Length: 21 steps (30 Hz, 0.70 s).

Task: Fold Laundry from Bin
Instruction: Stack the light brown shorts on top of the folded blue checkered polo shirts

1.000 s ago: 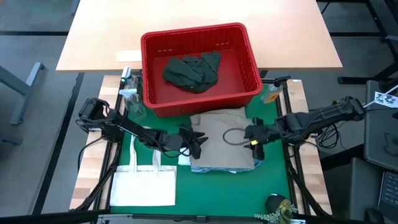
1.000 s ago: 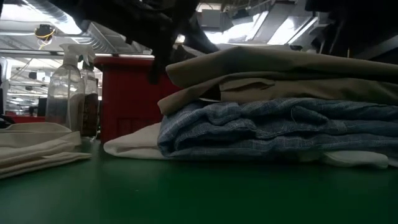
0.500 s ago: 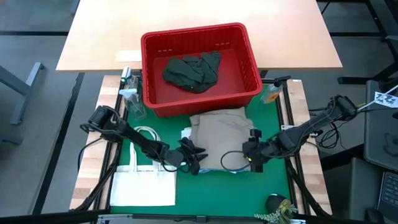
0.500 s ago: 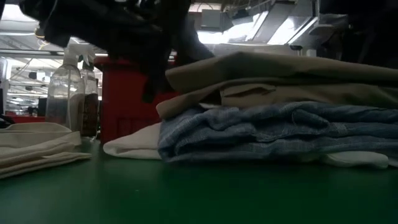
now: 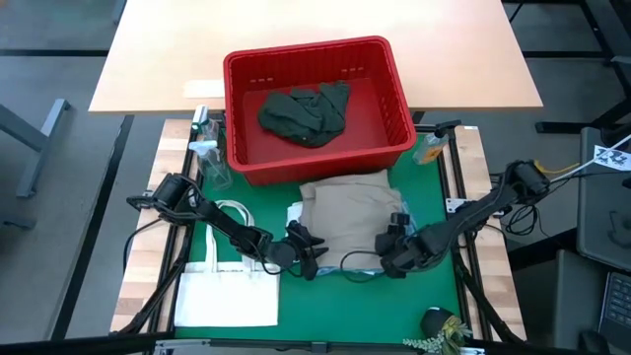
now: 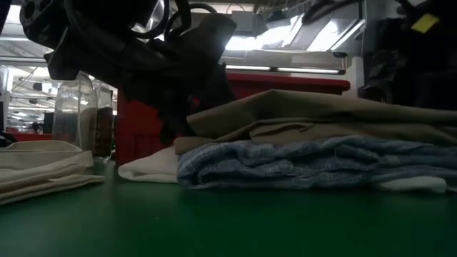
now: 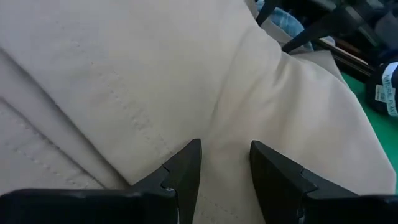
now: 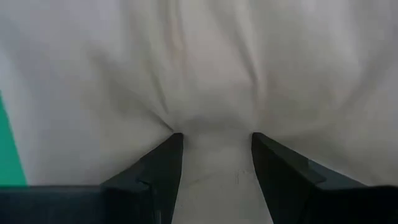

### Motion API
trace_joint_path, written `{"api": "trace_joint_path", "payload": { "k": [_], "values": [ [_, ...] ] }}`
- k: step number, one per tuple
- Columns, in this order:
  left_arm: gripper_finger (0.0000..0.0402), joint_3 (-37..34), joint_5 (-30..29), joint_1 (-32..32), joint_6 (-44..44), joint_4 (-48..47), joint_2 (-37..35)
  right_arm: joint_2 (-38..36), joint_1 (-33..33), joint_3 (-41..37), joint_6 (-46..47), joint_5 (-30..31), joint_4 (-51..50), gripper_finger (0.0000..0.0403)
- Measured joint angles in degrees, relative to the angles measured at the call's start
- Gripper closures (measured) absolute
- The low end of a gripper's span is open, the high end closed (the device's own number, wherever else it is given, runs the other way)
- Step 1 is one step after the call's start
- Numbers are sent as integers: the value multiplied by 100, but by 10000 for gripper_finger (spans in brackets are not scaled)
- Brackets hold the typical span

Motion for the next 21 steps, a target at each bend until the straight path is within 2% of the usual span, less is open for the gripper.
{"api": "trace_joint_path", "payload": {
  "k": [6, 11, 15, 21],
  "values": [
    [266, -2, 103, 0, 34, 39, 0, -68, 2, 2, -18, -104, -44, 207],
    [266, -17, 115, 0, 66, 363, -198, -513, 2, -2, -22, -198, -116, 207],
    [266, -11, 36, 12, 603, 712, -585, -981, 2, 76, -25, -188, -186, 207],
    [266, -11, -241, 258, 1208, 1274, -833, -1681, -2, 262, -347, 387, -371, 207]
  ]
}}
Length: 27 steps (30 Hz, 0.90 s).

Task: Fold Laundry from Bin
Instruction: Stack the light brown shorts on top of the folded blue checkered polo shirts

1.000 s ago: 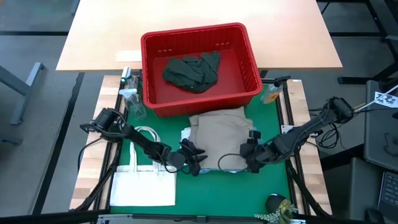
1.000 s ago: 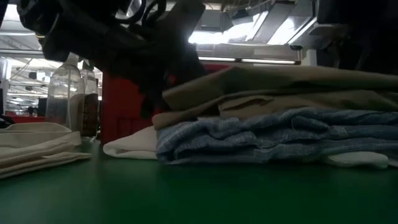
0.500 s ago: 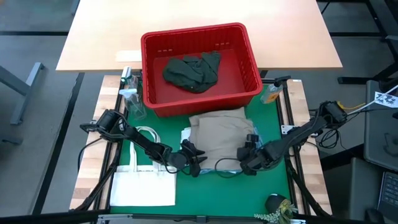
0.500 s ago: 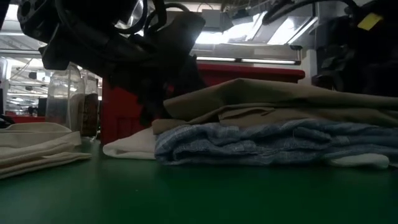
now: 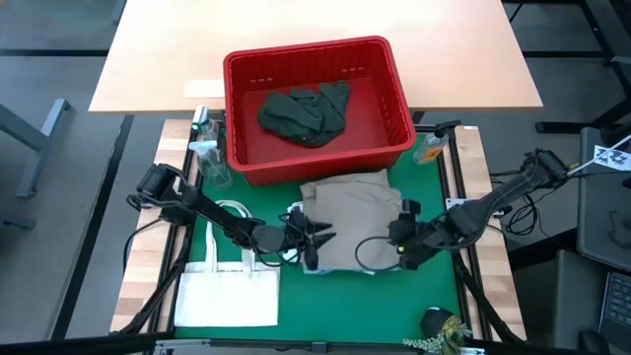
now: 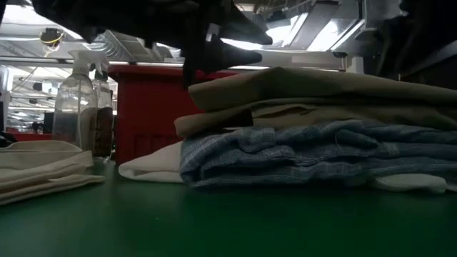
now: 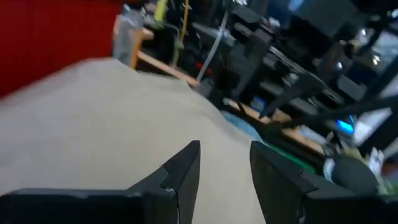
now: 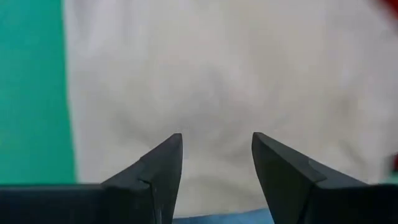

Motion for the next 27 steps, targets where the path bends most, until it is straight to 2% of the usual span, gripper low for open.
{"api": "trace_joint_path", "payload": {
  "k": [8, 11, 13, 19, 27],
  "values": [
    [266, 0, -49, 693, -6, 147, 0, -413, -11, 5, -154, 2298, -71, 207],
    [266, 0, -47, 957, -98, 110, 0, -404, -103, -64, -154, 2909, -107, 207],
    [266, 0, -48, 1106, -140, 8, 0, -393, -277, -188, -149, 2892, -128, 207],
    [266, 0, 183, 1413, -150, -148, 0, -389, -1057, -793, -147, 2351, 177, 207],
    [266, 4, 192, 1627, -603, -1039, 164, -389, -1811, -1597, -153, 1693, 1349, 207]
  ]
}}
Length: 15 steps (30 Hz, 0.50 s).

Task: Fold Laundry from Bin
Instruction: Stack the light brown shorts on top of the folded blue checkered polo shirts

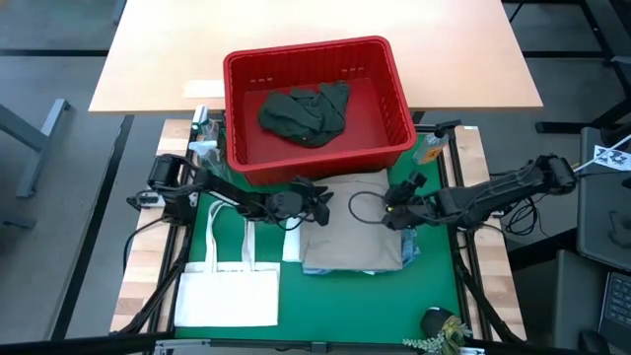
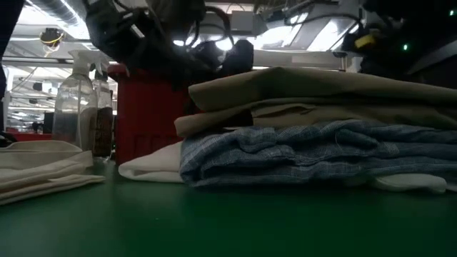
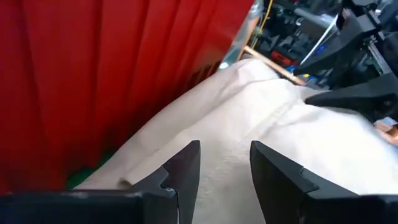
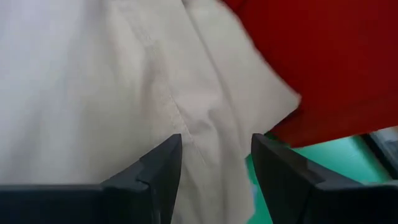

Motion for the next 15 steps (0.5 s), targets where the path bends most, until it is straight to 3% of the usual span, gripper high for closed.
{"api": "trace_joint_path", "payload": {
  "k": [8, 15],
  "values": [
    [266, 0, 0, 97, -1, -3, 275, -1, -365, -709, 4, -880, 729, 207],
    [266, -2, 5, 99, 2, 163, 271, -2, -408, -748, -42, -993, 907, 207]
  ]
}}
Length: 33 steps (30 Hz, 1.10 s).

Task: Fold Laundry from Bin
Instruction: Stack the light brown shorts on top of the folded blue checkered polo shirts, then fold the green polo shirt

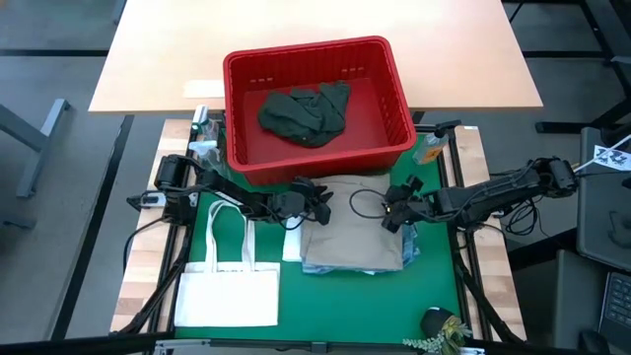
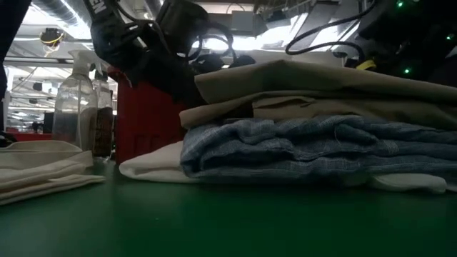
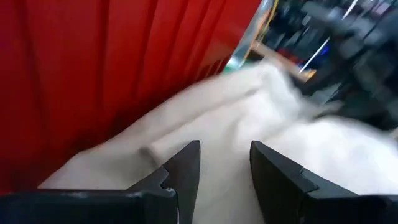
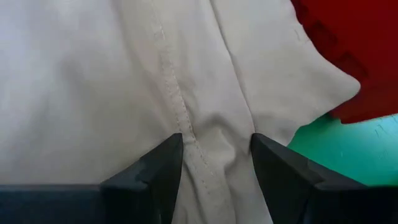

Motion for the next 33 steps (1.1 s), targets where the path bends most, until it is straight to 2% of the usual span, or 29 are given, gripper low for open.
{"api": "trace_joint_path", "payload": {
  "k": [6, 12, 16, 23, 29, 33],
  "values": [
    [266, 2, 165, -39, 245, 1245, -23, 0, 0, 365, -328, -372, -94, 207],
    [266, 2, 553, -112, 949, 2883, -23, 0, 4, 1121, -935, -765, -449, 207],
    [266, 2, 608, -120, 1111, 3560, -23, -21, 4, 1668, -1215, -808, -911, 207],
    [266, 2, 619, -120, 1380, 3836, -26, -22, 5, 2294, -1497, -577, -1715, 207],
    [266, 4, 617, -120, 1547, 3925, -104, -22, 4, 2358, -1509, -236, -2054, 207],
    [266, 232, 645, -119, 2125, 3866, -419, -117, 4, 2358, -1535, -197, -2026, 207]
  ]
}}
